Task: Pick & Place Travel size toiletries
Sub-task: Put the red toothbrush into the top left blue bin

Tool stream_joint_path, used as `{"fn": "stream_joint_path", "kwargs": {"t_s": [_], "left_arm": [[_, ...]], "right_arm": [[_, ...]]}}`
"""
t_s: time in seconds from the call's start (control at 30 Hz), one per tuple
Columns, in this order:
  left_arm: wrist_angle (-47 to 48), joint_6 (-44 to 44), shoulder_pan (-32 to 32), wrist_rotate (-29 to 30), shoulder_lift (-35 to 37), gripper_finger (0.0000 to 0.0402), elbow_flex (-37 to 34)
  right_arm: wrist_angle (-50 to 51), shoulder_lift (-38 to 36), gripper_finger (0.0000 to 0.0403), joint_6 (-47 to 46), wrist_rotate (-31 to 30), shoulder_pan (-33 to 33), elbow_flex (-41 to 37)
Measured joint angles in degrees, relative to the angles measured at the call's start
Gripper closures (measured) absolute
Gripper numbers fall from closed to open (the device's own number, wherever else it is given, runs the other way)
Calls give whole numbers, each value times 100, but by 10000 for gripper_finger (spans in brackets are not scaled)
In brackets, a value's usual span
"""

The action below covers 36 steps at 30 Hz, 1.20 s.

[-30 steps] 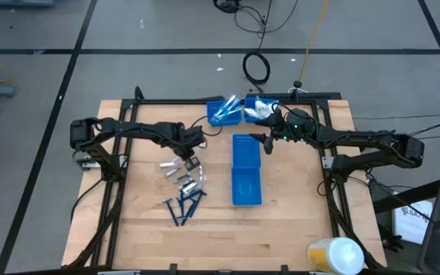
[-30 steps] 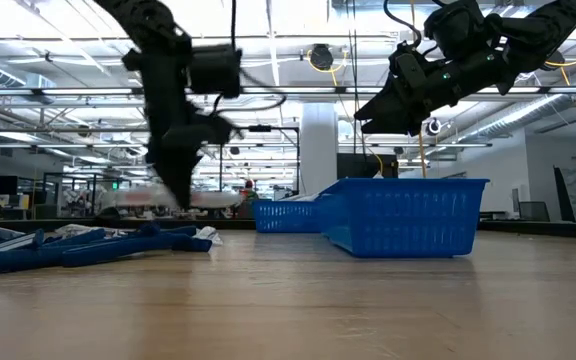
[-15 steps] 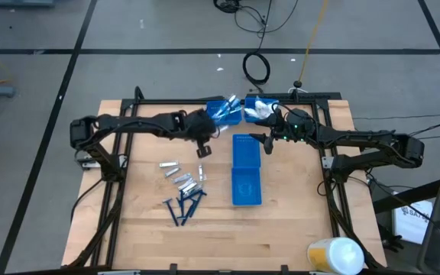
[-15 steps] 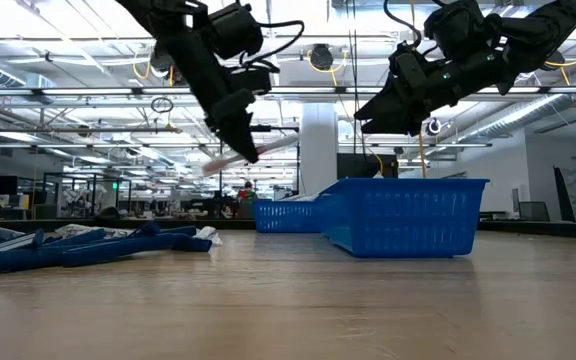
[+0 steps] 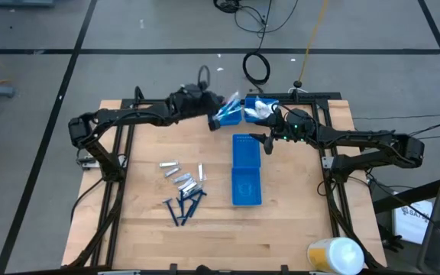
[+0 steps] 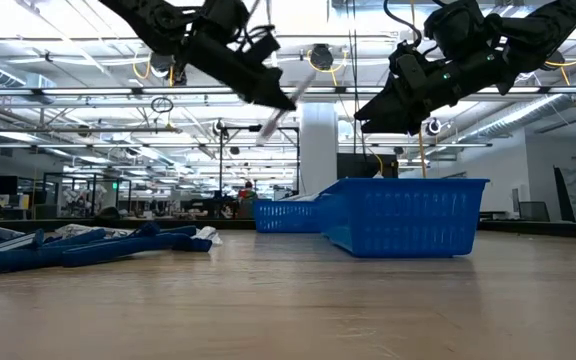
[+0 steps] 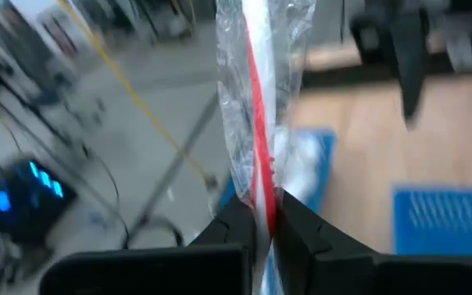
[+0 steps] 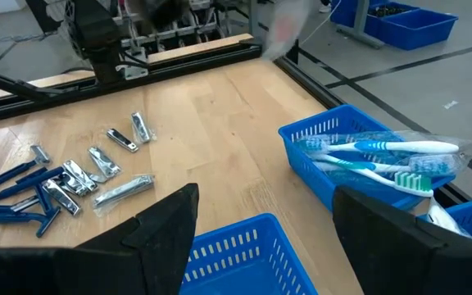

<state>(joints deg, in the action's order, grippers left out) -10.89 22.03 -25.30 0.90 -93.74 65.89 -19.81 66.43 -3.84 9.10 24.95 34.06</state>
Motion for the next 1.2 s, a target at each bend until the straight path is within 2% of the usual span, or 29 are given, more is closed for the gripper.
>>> {"fn": "stream_joint_path", "kwargs": {"t_s": [0.17, 0.37, 0.57, 0.7, 0.83, 1.03, 1.2], "left_arm": [[-716, 81, -188, -199, -186, 389, 5], [-686, -241, -441, -527, -781, 381, 7], [-784, -393, -685, -540, -1507, 393, 4], [-809, -607, -815, -539, -1756, 378, 4], [-715, -741, -824, -582, -1776, 374, 24], [-477, -814, -798, -625, -1768, 392, 33], [-216, -1004, -798, -625, -1768, 363, 33]], "right_arm": [[-1, -1, 135, 2, -2, 0, 0], [-2, -1, 135, 2, -12, 0, 0], [-4, -2, 135, 0, -17, 0, 0], [-2, -2, 135, 0, -22, 0, 0], [-2, -2, 135, 0, -26, 0, 0], [-2, -1, 135, 17, -26, 1, 0], [-2, -2, 135, 20, -26, 1, 0]]}}
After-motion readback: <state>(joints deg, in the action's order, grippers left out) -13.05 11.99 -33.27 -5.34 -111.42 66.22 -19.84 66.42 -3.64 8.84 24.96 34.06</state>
